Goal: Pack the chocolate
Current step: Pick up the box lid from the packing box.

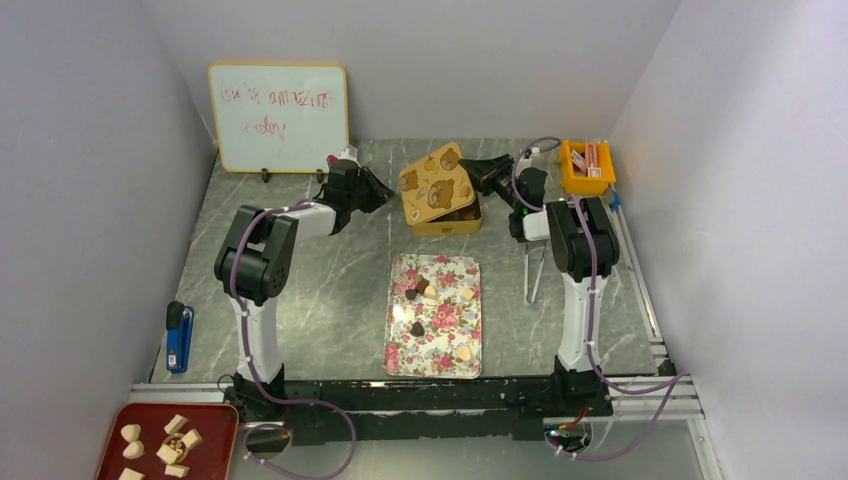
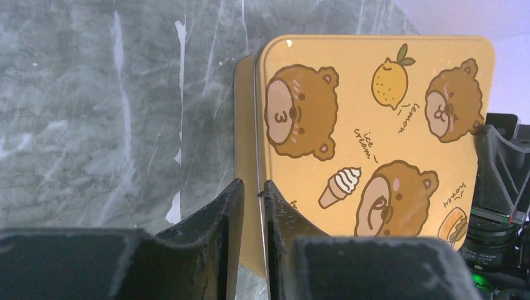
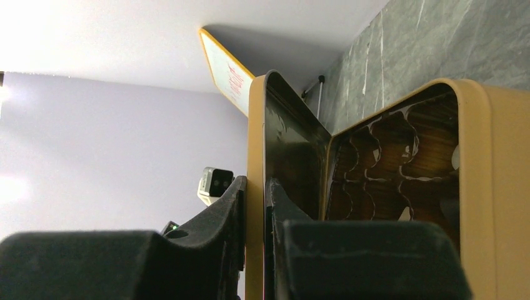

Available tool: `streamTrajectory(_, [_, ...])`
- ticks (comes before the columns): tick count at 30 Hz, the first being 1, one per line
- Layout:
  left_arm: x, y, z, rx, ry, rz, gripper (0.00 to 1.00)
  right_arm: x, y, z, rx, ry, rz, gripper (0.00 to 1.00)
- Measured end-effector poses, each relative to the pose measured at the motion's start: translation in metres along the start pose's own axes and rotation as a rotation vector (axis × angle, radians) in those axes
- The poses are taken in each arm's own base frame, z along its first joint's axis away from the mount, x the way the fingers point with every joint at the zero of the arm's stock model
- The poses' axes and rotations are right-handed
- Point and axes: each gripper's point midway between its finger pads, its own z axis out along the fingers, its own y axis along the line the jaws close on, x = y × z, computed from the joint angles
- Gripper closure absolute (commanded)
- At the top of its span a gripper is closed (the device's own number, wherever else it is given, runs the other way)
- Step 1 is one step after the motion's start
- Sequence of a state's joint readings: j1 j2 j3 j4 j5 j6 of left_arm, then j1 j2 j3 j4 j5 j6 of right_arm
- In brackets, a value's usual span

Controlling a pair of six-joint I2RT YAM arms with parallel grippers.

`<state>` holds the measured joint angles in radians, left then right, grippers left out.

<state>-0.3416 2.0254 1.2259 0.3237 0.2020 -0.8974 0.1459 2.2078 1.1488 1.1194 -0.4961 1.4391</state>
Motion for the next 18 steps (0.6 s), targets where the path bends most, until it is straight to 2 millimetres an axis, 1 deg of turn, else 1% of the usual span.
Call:
streamTrajectory(4, [-0.005,0.0,0.001,-0.015,-0.019,0.001,0.9,-0.003,-0.001,-0.002,0.002,-0.007,0.0,1.0])
streamTrajectory(8, [-0.01,-0.002,0.003,-0.033,-0.018,0.002,0.93,-0.003,-0.003,-0.003,0.007,-0.008,0.003,1.0])
streamTrajectory(12, [-0.013,-0.005,0.011,-0.042,-0.014,0.017,0.95,-0.003,-0.004,-0.004,0.005,-0.009,0.002,1.0])
streamTrajectory(14, [-0.01,-0.004,0.016,-0.051,-0.001,0.022,0.95,-0.002,-0.005,-0.005,0.009,-0.01,0.004,1.0])
streamTrajectory(18, [0.003,0.004,0.024,-0.085,0.042,0.039,0.95,-0.003,-0.006,-0.006,0.008,-0.012,0.003,1.0])
